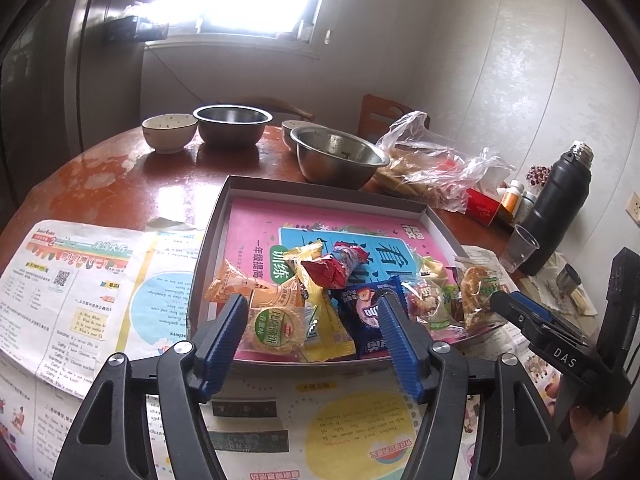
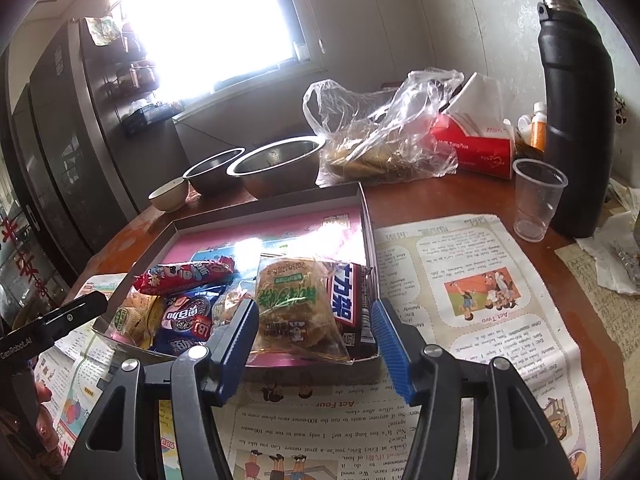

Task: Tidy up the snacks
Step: 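Open both tools to release the snacks and withdraw from the tray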

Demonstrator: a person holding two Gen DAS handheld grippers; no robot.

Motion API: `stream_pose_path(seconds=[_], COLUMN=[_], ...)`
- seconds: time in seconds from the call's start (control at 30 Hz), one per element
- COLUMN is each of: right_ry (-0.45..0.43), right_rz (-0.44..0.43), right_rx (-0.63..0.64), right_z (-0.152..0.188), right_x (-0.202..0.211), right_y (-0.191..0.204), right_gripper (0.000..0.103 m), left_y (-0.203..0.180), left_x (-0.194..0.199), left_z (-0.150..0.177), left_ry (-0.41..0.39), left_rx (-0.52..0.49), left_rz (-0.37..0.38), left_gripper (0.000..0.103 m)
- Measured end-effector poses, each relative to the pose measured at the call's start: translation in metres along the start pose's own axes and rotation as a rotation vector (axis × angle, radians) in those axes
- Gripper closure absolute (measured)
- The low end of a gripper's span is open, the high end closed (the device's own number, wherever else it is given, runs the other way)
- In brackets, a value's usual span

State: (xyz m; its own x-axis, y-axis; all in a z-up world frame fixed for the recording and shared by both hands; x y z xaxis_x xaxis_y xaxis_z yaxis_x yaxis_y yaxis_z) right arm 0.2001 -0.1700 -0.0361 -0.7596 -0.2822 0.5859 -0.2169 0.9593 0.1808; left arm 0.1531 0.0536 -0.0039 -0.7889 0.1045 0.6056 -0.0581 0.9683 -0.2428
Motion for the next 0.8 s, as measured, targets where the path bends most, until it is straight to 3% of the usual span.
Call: stream_pose_path(seconds=[0.27, 0.8], right_ry=[-0.018, -0.061], right_rz=[0.027, 0.029], right_rx=[0.017, 0.063], right_z=[-0.004, 0.009], right_x=[0.005, 0.041], right_y=[0.003, 0.018], right_gripper=[0.039, 0.018], left_y=[-0.008, -0.029], left_x=[0.003, 0.013], left_z=[0.002, 0.026], left_ry=[0.007, 0.043], left_rx=[-0.031, -0.068], left_rz=[-0.015, -0.052], left_gripper=[0.021, 0.014])
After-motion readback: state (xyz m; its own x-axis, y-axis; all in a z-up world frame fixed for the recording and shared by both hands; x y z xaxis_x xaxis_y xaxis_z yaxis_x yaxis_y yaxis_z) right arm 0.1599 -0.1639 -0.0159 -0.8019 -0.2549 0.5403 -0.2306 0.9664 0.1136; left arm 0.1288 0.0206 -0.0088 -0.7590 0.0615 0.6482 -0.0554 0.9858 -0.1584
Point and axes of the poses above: each gripper's, at about its wrist camera, not at the fingertips, and x roughly against the way its jaws point, y to its left, z to its underside, the point moved 3 cm from there along -x, roughly the way its jaws point, and after that the axes turned 1 degree about z, right-handed, at the moved point
